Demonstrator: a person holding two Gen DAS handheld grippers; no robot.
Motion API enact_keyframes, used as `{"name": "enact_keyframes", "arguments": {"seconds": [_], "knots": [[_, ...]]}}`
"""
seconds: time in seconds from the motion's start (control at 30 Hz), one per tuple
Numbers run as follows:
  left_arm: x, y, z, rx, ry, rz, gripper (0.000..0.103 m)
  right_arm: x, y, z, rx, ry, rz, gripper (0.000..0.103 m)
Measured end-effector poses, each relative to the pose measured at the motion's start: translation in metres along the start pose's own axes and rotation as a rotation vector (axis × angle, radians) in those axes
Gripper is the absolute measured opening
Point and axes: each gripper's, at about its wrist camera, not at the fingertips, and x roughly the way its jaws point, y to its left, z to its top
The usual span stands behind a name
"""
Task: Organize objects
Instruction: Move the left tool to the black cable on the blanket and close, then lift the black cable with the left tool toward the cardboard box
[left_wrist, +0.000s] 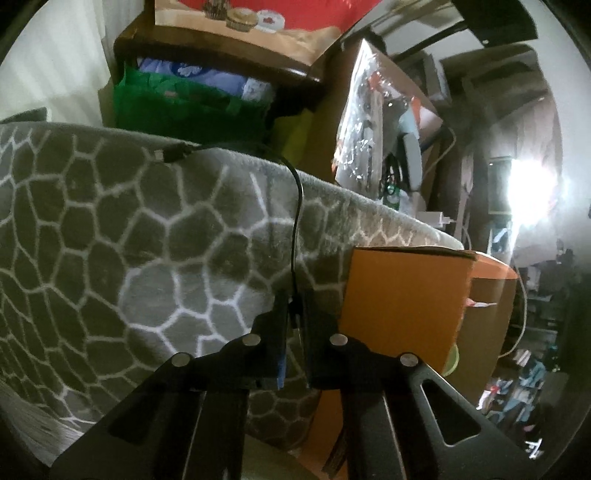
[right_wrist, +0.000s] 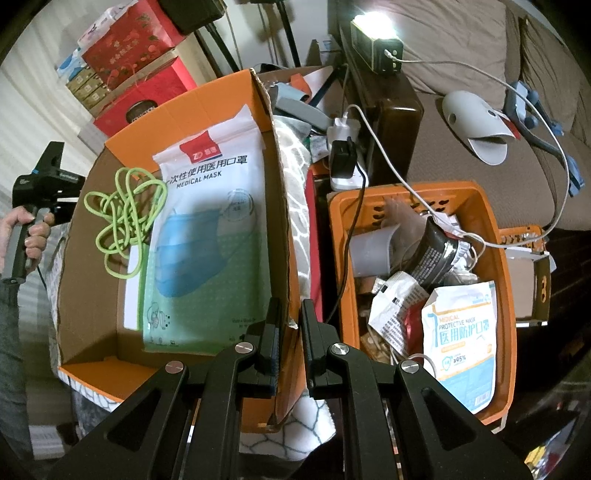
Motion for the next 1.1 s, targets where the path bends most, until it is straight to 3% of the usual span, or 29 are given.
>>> {"name": "enact_keyframes", "arguments": {"seconds": [0.5,0.87,1.1], "knots": [[-0.091,-0.022,-0.016,0.116,-0.099,-0.143,0.005,0.001,0.001,0.003,0.0,-0.002,-0.001,0.009],[-0.131,-0.058,-0.061,0.273,-0.151,-0.173,0.0,0.001,0.001,0.004,0.007,-0.004,0.006,0.009],[-0.13,-0.064,-0.065,0.312,-0.148,-0.094,0.0,0.001,0.0,0.004,0.007,-0.005,0.005,0.01]]}}
